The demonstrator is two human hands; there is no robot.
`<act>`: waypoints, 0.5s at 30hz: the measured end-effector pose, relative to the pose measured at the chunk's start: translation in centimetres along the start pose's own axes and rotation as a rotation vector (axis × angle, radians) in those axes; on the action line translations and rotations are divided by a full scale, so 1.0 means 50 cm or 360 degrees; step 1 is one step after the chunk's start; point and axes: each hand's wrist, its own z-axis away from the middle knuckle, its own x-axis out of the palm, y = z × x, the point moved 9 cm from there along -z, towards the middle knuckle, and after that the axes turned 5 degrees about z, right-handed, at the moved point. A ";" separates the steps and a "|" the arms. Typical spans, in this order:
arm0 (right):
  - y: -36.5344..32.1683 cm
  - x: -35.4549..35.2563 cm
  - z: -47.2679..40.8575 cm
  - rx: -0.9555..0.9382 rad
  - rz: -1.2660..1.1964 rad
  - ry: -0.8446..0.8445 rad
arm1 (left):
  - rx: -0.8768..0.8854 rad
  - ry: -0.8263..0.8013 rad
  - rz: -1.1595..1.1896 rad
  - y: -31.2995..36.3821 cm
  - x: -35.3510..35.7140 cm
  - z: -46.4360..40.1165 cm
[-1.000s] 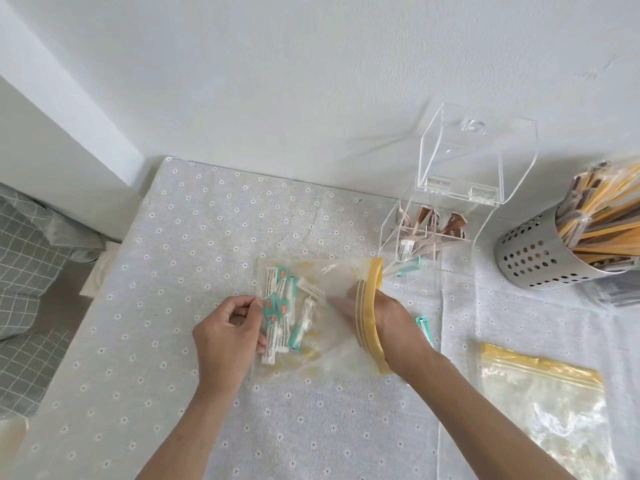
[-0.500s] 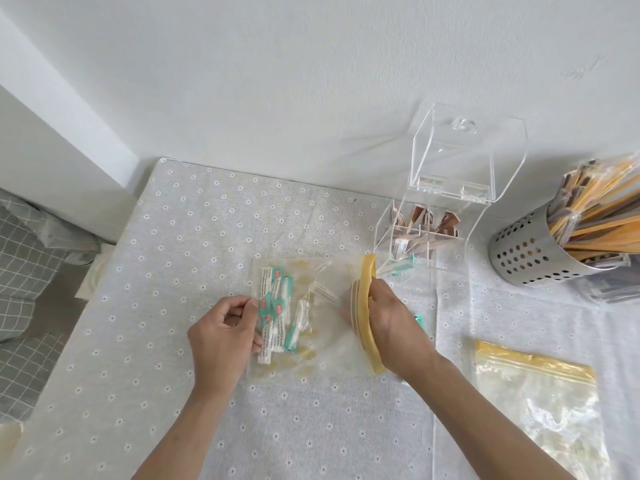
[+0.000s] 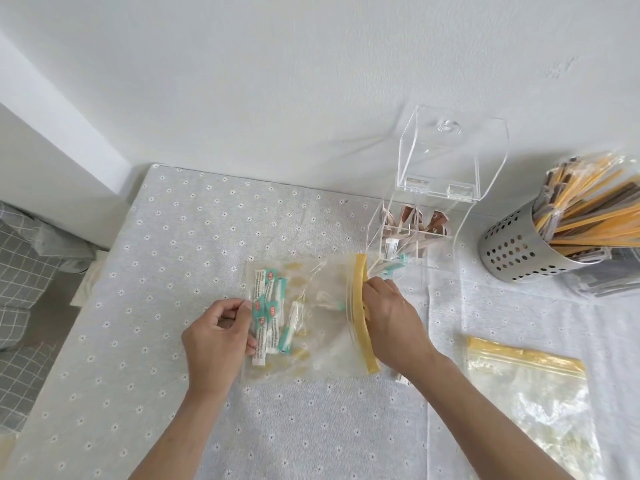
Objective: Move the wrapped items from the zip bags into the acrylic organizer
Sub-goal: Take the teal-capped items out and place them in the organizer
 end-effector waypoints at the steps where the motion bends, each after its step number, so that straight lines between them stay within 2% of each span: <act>1: 0.003 -0.011 0.004 0.0036 -0.0089 0.0020 | -0.0005 0.0000 0.0006 -0.001 -0.001 0.000; 9: 0.062 -0.086 0.052 0.0491 -0.0937 0.0182 | -0.0021 -0.0002 0.0009 -0.008 0.000 0.000; 15: 0.087 -0.178 0.105 0.0622 -0.1195 0.0433 | 0.0012 -0.0006 -0.0033 -0.005 0.000 -0.001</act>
